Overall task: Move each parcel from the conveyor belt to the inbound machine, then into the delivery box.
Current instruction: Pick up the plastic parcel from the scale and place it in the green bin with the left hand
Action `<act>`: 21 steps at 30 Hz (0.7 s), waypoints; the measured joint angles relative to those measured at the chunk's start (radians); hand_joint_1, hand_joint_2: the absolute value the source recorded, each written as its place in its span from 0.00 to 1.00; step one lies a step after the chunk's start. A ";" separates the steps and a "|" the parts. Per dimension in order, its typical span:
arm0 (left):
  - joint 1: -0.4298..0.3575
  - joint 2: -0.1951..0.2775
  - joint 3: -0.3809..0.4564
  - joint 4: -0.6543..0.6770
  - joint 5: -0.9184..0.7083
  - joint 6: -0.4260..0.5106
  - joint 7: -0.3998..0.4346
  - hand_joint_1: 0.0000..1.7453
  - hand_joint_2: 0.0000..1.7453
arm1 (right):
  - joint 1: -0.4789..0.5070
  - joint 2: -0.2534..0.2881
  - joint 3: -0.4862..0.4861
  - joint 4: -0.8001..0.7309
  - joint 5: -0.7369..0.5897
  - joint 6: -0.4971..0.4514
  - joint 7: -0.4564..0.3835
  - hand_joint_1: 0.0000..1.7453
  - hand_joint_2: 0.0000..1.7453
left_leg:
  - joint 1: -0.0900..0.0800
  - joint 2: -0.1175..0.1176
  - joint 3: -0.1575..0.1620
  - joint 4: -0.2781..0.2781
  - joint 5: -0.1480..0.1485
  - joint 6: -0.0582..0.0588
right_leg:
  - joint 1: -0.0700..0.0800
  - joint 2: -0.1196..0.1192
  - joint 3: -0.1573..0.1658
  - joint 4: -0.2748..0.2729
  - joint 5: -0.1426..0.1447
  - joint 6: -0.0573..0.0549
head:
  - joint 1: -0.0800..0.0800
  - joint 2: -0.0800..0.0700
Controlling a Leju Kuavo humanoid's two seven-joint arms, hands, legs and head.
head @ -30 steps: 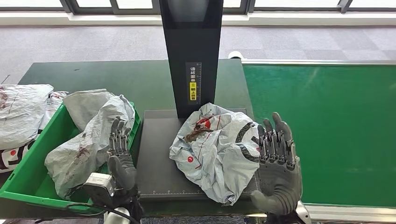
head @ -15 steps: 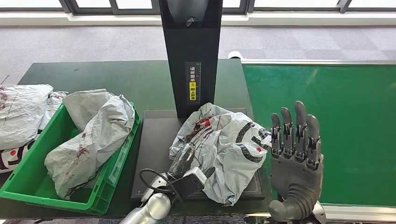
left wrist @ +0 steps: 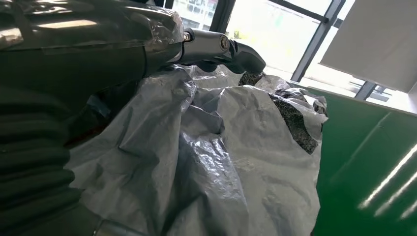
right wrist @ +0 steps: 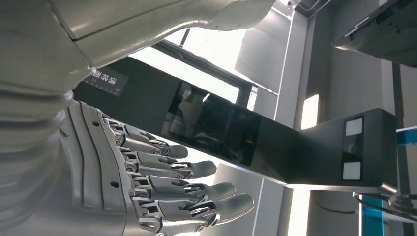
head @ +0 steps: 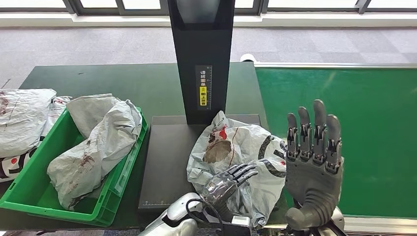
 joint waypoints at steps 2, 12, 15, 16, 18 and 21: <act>-0.006 0.000 -0.008 0.017 -0.042 0.045 0.023 0.04 1.00 | 0.000 0.000 0.000 0.000 -0.005 0.009 0.000 0.00 1.00 | 0.000 0.000 0.000 0.000 0.000 0.000 | 0.000 0.000 0.000 0.000 0.000 0.000 | 0.000 0.000; -0.012 0.000 -0.010 0.058 -0.125 0.114 0.066 1.00 1.00 | -0.008 -0.001 0.000 0.010 -0.014 0.037 0.001 0.00 1.00 | 0.000 0.000 0.000 0.000 0.000 0.000 | 0.000 0.000 0.000 0.000 0.000 0.000 | 0.000 0.000; -0.012 0.000 -0.010 0.062 -0.147 0.116 0.079 1.00 1.00 | -0.015 -0.001 0.000 0.013 -0.016 0.044 0.001 0.00 1.00 | 0.000 0.000 0.000 0.000 0.000 0.000 | 0.000 0.000 0.000 0.000 0.000 0.000 | 0.000 0.000; -0.012 0.000 -0.010 0.063 -0.149 0.116 0.080 1.00 1.00 | -0.015 -0.001 0.000 0.014 -0.016 0.044 0.001 0.00 1.00 | 0.000 0.000 0.000 0.000 0.000 0.000 | 0.000 0.000 0.000 0.000 0.000 0.000 | 0.000 0.000; -0.012 0.000 -0.010 0.064 -0.155 0.116 0.083 1.00 1.00 | -0.017 -0.001 0.000 0.015 -0.017 0.046 0.001 0.00 1.00 | 0.000 0.000 0.000 0.000 0.000 0.000 | 0.000 0.000 0.000 0.000 0.000 0.000 | 0.000 0.000; -0.012 0.002 -0.010 0.081 -0.192 0.115 0.101 1.00 1.00 | -0.037 -0.001 0.000 0.037 -0.027 0.061 0.001 0.00 1.00 | 0.000 0.000 0.000 0.000 0.000 0.000 | 0.000 0.000 0.000 0.000 0.000 0.000 | 0.000 0.000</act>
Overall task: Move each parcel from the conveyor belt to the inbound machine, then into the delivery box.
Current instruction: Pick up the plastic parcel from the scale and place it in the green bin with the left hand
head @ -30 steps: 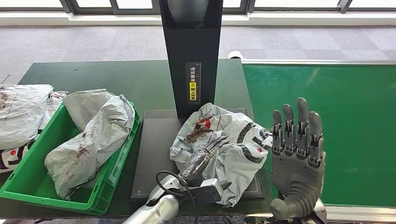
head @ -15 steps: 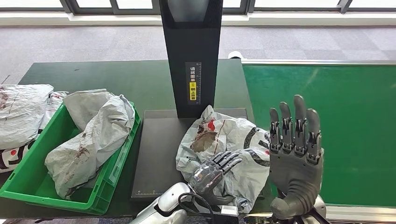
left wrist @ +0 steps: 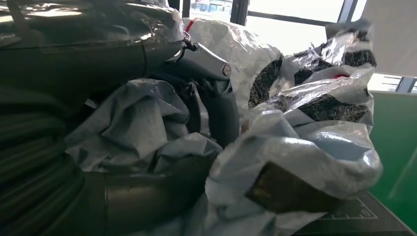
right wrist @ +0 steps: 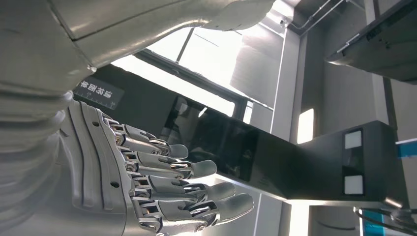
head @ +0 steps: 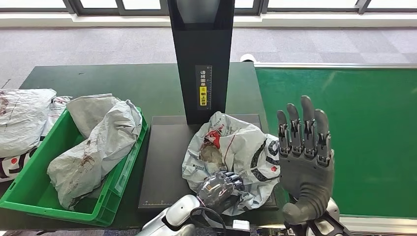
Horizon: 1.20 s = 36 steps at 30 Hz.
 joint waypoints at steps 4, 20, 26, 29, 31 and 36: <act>0.000 0.001 0.000 0.022 -0.023 0.000 0.009 1.00 1.00 | -0.020 0.000 0.000 0.031 -0.007 0.012 0.000 0.00 1.00 | 0.000 0.000 0.000 0.000 0.000 0.000 | 0.000 0.000 0.000 0.000 0.000 0.000 | 0.000 0.000; -0.012 0.004 0.002 0.059 -0.034 0.034 -0.022 1.00 1.00 | -0.015 0.000 0.000 0.059 -0.001 0.008 0.000 0.00 1.00 | 0.000 0.000 0.000 0.000 0.000 -0.001 | 0.000 0.000 0.000 0.000 0.000 0.000 | 0.000 0.000; 0.041 0.042 0.057 -0.155 0.000 0.211 -0.031 1.00 1.00 | 0.018 0.000 -0.004 0.047 0.015 -0.023 -0.001 0.00 1.00 | 0.000 0.000 0.000 0.000 0.000 -0.001 | 0.000 0.000 0.000 0.000 0.000 0.000 | 0.000 0.000; 0.090 0.069 0.117 -0.328 0.049 0.283 -0.080 1.00 1.00 | 0.032 0.000 -0.007 0.039 0.017 -0.042 -0.001 0.00 1.00 | 0.000 0.000 0.000 0.000 0.000 -0.001 | 0.000 0.000 0.000 0.000 0.000 -0.001 | 0.000 0.000; 0.135 0.073 0.178 -0.454 0.077 0.311 -0.165 1.00 1.00 | 0.043 -0.001 -0.007 0.034 0.011 -0.058 -0.001 0.00 1.00 | 0.000 0.000 0.000 0.000 0.000 -0.001 | 0.000 0.000 -0.001 0.000 -0.001 -0.001 | 0.000 0.000; 0.247 0.012 0.378 -0.738 0.173 0.320 -0.467 1.00 1.00 | 0.069 -0.007 -0.007 0.023 -0.003 -0.078 -0.001 0.00 1.00 | 0.000 0.000 -0.001 0.000 0.000 -0.001 | 0.000 0.001 -0.001 0.000 -0.001 -0.001 | 0.000 0.000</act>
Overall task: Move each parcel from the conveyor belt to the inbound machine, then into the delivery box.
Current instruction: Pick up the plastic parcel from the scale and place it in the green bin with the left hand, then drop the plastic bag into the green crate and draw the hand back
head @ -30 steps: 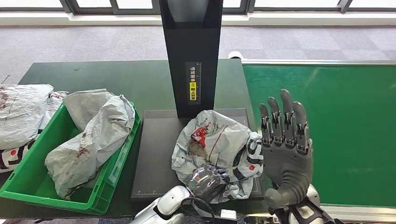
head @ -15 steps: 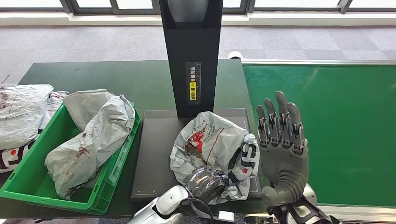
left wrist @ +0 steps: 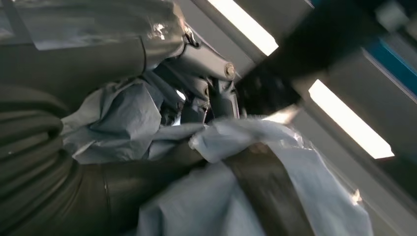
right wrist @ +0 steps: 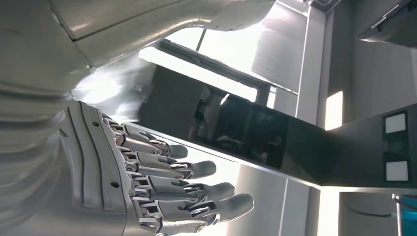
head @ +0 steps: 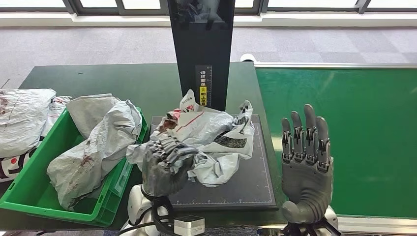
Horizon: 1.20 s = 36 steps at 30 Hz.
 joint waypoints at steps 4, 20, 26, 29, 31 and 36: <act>0.051 -0.029 0.125 -0.189 0.065 0.000 -0.030 1.00 1.00 | 0.013 -0.004 0.000 -0.006 -0.004 -0.001 0.000 0.00 1.00 | 0.000 0.001 0.000 0.000 0.000 0.000 | 0.000 0.000 0.000 0.000 0.000 0.000 | 0.000 0.000; 0.111 -0.041 0.298 -0.474 0.102 0.000 -0.031 1.00 1.00 | 0.019 -0.009 0.000 -0.008 -0.004 0.000 0.000 0.00 1.00 | 0.001 0.000 0.000 0.000 0.000 -0.001 | 0.001 0.000 0.000 0.000 0.000 0.000 | 0.000 0.000; 0.113 -0.041 0.299 -0.486 0.102 0.000 -0.031 1.00 1.00 | 0.019 -0.009 0.000 -0.009 -0.004 0.000 0.000 0.00 1.00 | 0.001 0.000 0.000 0.000 0.000 -0.001 | 0.001 0.000 0.000 0.000 0.000 0.000 | 0.000 0.000; 0.114 -0.041 0.304 -0.493 0.112 0.000 -0.031 1.00 1.00 | 0.019 -0.009 0.000 -0.009 -0.004 0.000 0.000 0.00 1.00 | 0.001 0.000 0.000 0.000 0.000 -0.001 | 0.001 0.000 0.000 0.000 0.000 0.000 | 0.000 0.000; 0.118 -0.042 0.324 -0.510 0.146 0.000 -0.031 1.00 1.00 | 0.019 -0.009 0.000 -0.009 -0.004 -0.001 0.000 0.00 1.00 | 0.001 0.000 0.000 0.000 0.000 -0.001 | 0.001 0.000 0.000 0.000 0.000 0.000 | 0.000 0.000; 0.123 -0.049 0.460 -0.554 0.335 0.000 -0.031 1.00 1.00 | 0.019 -0.012 0.003 -0.008 0.001 -0.020 0.000 0.00 1.00 | 0.001 0.001 0.001 0.000 0.000 -0.001 | 0.001 0.000 0.000 0.000 0.000 -0.001 | 0.000 0.000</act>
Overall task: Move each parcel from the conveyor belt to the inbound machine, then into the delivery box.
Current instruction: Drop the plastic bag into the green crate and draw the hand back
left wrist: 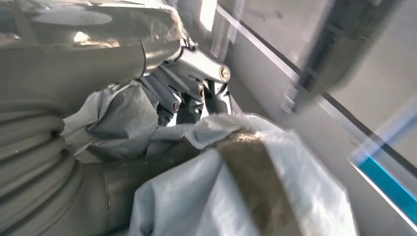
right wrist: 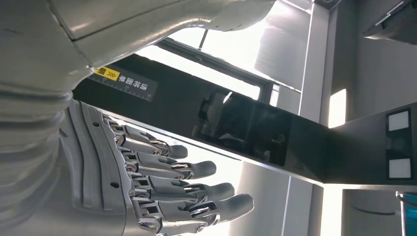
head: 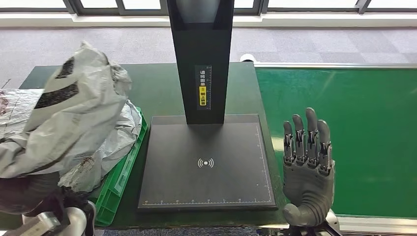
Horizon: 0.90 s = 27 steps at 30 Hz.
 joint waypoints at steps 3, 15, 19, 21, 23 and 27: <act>-0.021 -0.004 0.120 0.030 0.050 0.000 0.000 1.00 1.00 | 0.000 -0.007 0.008 0.000 0.009 -0.016 0.000 0.00 1.00 | 0.000 0.000 0.000 0.000 0.000 0.000 | 0.000 0.000 -0.001 0.000 0.000 0.000 | 0.000 0.000; -0.275 0.020 0.554 0.538 -0.297 -0.002 0.110 1.00 1.00 | 0.020 -0.018 0.020 -0.014 0.047 -0.010 0.000 0.00 1.00 | 0.000 0.001 0.000 0.000 0.002 -0.002 | 0.000 0.000 -0.001 0.001 0.003 -0.003 | 0.000 0.000; -0.319 0.038 0.602 0.624 -0.423 -0.002 0.201 1.00 1.00 | 0.022 -0.018 0.020 -0.014 0.055 0.004 0.000 0.00 1.00 | 0.000 0.000 0.000 0.000 0.002 -0.002 | 0.000 0.000 -0.001 0.001 0.003 -0.003 | 0.000 0.000; -0.336 0.052 0.618 0.670 -0.515 -0.002 0.273 0.87 1.00 | 0.024 -0.018 0.020 -0.014 0.060 0.014 0.000 0.00 1.00 | 0.000 0.001 0.000 0.000 0.002 -0.002 | 0.000 0.000 -0.001 0.001 0.003 -0.003 | 0.000 0.000; -0.351 0.071 0.625 0.720 -0.575 -0.002 0.349 0.37 1.00 | 0.029 -0.017 0.020 -0.015 0.065 0.023 0.000 0.00 1.00 | 0.000 0.001 0.000 0.000 0.002 -0.002 | 0.000 0.000 -0.001 0.001 0.003 -0.003 | 0.000 0.000; -0.375 0.090 0.623 0.798 -0.498 -0.002 0.353 0.00 1.00 | 0.038 -0.014 0.020 -0.019 0.070 0.038 0.000 0.00 1.00 | 0.000 0.001 0.003 -0.001 0.002 -0.003 | 0.000 0.000 0.000 0.001 0.002 -0.003 | 0.000 0.000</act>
